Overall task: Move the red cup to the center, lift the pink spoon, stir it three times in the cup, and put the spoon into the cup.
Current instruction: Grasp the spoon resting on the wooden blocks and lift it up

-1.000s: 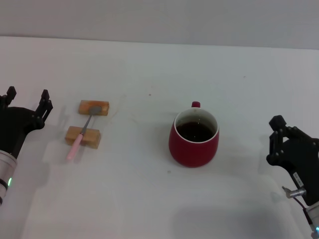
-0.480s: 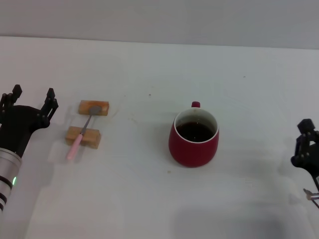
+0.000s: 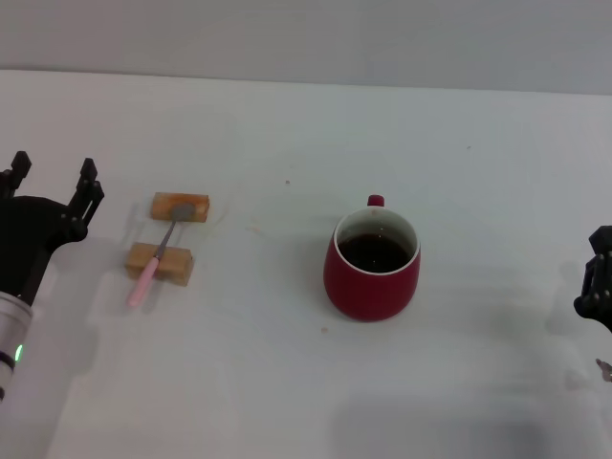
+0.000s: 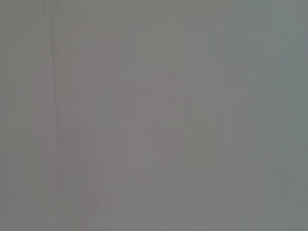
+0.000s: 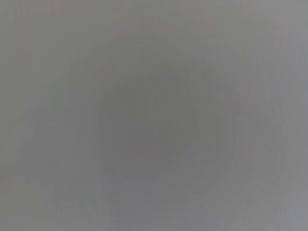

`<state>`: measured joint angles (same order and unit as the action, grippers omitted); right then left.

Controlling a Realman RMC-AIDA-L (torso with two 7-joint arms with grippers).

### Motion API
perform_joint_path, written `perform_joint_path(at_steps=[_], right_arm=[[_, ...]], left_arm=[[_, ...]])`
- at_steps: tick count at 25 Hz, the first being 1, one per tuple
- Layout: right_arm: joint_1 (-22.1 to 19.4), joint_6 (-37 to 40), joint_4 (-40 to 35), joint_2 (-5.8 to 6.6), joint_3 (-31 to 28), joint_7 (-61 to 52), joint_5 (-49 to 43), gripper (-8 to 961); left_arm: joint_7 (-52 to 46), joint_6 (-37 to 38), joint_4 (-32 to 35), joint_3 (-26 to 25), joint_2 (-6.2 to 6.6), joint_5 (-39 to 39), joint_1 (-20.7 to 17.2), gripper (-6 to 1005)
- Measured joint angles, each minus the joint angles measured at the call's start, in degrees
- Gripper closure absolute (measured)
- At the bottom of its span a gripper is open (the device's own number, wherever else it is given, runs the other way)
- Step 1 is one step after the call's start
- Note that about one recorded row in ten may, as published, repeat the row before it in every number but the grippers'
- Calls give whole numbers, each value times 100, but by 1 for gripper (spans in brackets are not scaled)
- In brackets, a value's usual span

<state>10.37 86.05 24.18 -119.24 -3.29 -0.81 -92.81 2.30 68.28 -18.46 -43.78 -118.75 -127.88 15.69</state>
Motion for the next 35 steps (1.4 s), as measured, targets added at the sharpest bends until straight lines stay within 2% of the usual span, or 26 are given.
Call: perform_joint_path(at_steps=[12,19,24,35], right_arm=[[-67,-27,-1,-10,-140,24,1,955],[-170,-33,-9,-12,-137,28,1,953],[-243,-37,-15,-12,-179,28,201,954],[-470,349,-208,-10,-195,28,1210,953]], left_arm=[[0,404,-65,209,13,-1,-312,361],[-6,518,-81,874,34,-7,-511,365],[-59,984,-79,1390,35,-11,-910,367],[-283,1003,-66,1860,15,-6,-1148,373]])
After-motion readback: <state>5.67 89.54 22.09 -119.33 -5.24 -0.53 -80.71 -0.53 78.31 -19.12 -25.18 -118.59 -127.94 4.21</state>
